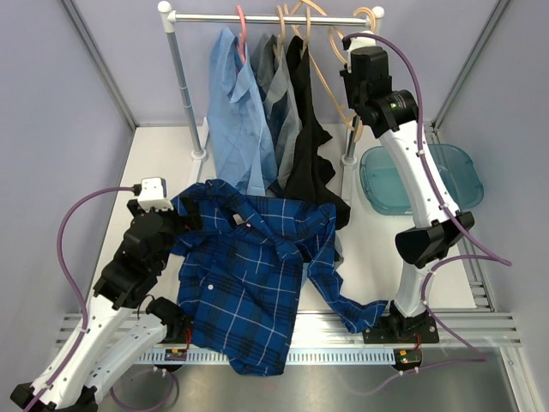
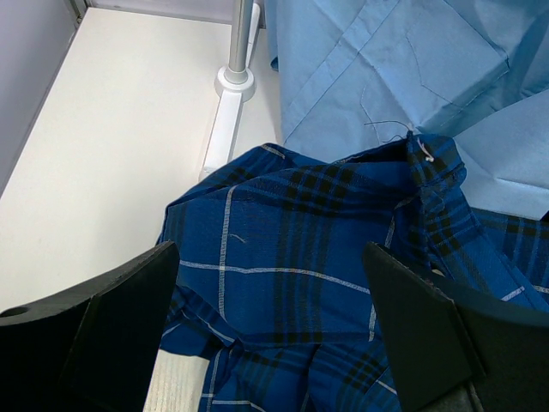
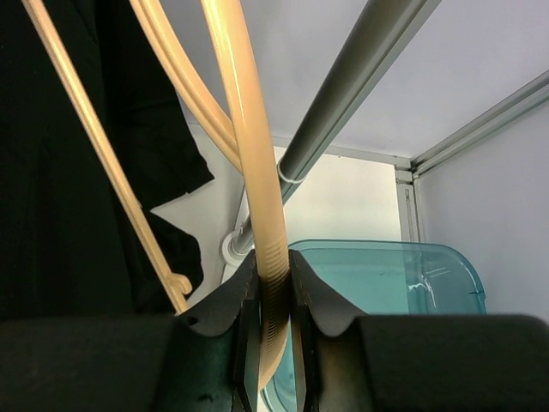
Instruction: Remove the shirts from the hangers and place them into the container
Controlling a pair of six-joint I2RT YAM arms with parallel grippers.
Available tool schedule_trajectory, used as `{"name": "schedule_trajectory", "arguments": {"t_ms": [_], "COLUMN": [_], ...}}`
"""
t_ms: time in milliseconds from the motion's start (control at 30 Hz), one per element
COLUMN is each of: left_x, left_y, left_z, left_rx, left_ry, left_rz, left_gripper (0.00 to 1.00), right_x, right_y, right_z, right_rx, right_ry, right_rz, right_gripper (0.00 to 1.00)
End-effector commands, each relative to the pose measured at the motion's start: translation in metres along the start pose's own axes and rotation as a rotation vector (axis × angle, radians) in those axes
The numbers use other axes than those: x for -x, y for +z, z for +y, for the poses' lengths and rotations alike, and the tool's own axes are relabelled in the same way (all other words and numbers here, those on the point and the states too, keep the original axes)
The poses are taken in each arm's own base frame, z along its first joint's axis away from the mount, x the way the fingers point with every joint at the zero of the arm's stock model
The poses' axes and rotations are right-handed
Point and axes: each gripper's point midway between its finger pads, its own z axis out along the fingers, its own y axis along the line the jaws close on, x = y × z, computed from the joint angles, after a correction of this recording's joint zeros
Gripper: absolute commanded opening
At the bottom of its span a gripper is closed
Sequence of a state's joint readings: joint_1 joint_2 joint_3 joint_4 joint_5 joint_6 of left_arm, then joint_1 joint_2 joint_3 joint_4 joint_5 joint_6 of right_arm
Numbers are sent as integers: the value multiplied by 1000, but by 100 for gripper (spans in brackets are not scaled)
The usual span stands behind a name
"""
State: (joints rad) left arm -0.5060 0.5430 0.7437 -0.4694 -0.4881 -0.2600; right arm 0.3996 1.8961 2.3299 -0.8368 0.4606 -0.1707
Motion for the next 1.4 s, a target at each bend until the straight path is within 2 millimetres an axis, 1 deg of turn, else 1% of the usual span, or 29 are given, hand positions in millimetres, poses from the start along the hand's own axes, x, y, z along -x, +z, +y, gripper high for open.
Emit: {"name": "schedule_trajectory", "arguments": {"t_ms": [0,167,467,600,700,767,833,867,933,967,1000,1033,1067,1100,1167,1200,1233,1300,1367], "left_x": [8,8,7,6,7,7,7,6,7,6,7,7,8,8,8,8,8,8,8], "left_y": [1,1,2,2,2,2,2,2,2,2,2,2,2,2,1,1,2,1,1], "left_z": [-4,-4,-6,-5,-6,-6,-6,-6,-6,-6,-6,-6,-5,-6,-6,-6,-6,-6,-6], "left_rx": [-19,-19,-25,-24,-27,-28,-27,-25,-27,-27,-27,-27,-26,-28,-28,-29,-29,-29,-29], "left_ry": [-28,-28,-27,-27,-27,-27,-27,-27,-28,-27,-28,-28,-29,-29,-32,-32,-31,-32,-32], "left_rz": [-33,-32,-26,-25,-26,-26,-26,-25,-26,-24,-26,-27,-29,-28,-29,-29,-28,-29,-29], "left_gripper": [93,93,94,93,93,93,93,93,94,93,93,93,93,93,93,93,93,93,93], "right_x": [31,36,17,12,8,4,2,-3,-3,-8,-4,-3,-10,-4,-6,-3,-3,-3,-4], "right_y": [-11,-12,9,15,16,17,14,14,8,8,0,-4,-3,-10,-13,-19,-21,-26,-27], "right_z": [-17,-21,-14,-13,-12,-9,-10,-9,-12,-9,-12,-13,-10,-14,-12,-15,-15,-15,-14], "right_rx": [-37,-51,-67,-79,-79,-71,-71,-67,-66,-55,-51,-45,-36,-34,-19,-18,-16,-5,6], "right_ry": [12,11,-43,-60,-65,-67,-64,-62,-51,-45,-36,-29,-32,-12,0,11,14,21,22], "right_rz": [-91,-104,-45,-30,-18,-8,-6,8,6,16,3,-4,10,-15,-20,-35,-36,-42,-45], "right_gripper": [0,1,1,2,2,4,6,6,7,8,8,10,14,16,17,18,20,28,31]}}
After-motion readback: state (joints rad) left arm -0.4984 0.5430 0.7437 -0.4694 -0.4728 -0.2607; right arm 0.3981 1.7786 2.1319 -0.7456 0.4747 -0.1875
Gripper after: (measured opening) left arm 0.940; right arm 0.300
